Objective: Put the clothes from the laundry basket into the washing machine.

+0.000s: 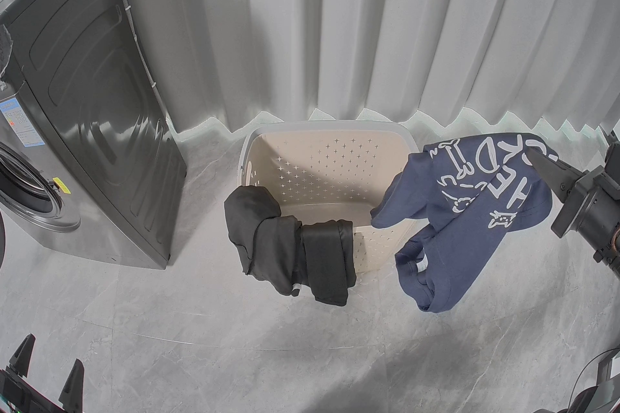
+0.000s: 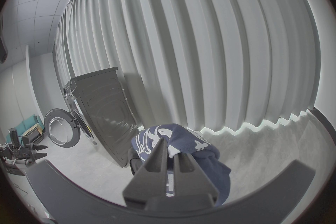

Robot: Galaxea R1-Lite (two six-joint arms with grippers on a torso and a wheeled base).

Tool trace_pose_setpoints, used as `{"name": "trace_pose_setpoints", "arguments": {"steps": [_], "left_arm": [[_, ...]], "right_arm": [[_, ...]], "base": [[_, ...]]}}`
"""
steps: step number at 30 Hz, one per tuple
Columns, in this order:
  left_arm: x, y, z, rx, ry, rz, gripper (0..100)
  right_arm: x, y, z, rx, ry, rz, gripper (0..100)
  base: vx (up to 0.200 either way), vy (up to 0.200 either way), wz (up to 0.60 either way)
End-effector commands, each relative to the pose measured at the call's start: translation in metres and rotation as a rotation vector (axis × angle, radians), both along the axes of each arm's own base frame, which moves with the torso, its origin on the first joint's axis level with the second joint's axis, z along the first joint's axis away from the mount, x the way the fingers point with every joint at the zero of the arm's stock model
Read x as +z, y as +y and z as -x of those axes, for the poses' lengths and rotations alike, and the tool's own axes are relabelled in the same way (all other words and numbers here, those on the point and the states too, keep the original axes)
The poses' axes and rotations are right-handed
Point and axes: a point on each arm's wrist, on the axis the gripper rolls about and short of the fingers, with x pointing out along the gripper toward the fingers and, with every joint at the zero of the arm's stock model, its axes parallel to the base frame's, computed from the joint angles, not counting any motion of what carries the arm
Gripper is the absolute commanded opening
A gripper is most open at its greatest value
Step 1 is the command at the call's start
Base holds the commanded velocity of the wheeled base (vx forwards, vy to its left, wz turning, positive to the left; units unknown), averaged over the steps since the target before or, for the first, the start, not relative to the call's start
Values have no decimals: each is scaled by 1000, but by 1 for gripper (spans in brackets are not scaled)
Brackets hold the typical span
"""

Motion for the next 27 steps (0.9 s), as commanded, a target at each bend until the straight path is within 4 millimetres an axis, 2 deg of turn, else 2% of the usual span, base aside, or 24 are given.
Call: {"name": "trace_pose_setpoints", "arguments": {"steps": [1,16,27], "left_arm": [[-5,0,0,1,-2,0,100],[-5,0,0,1,-2,0,100],[-5,0,0,-1,-2,0,100]], "right_arm": [[0,-1,2,4,-4,-3,0],[2,1,1,21,-11,-4,0],[13,2,-1,20,-48,-26,0]], "base": [[0,200,0],[0,200,0],[0,200,0]]}}
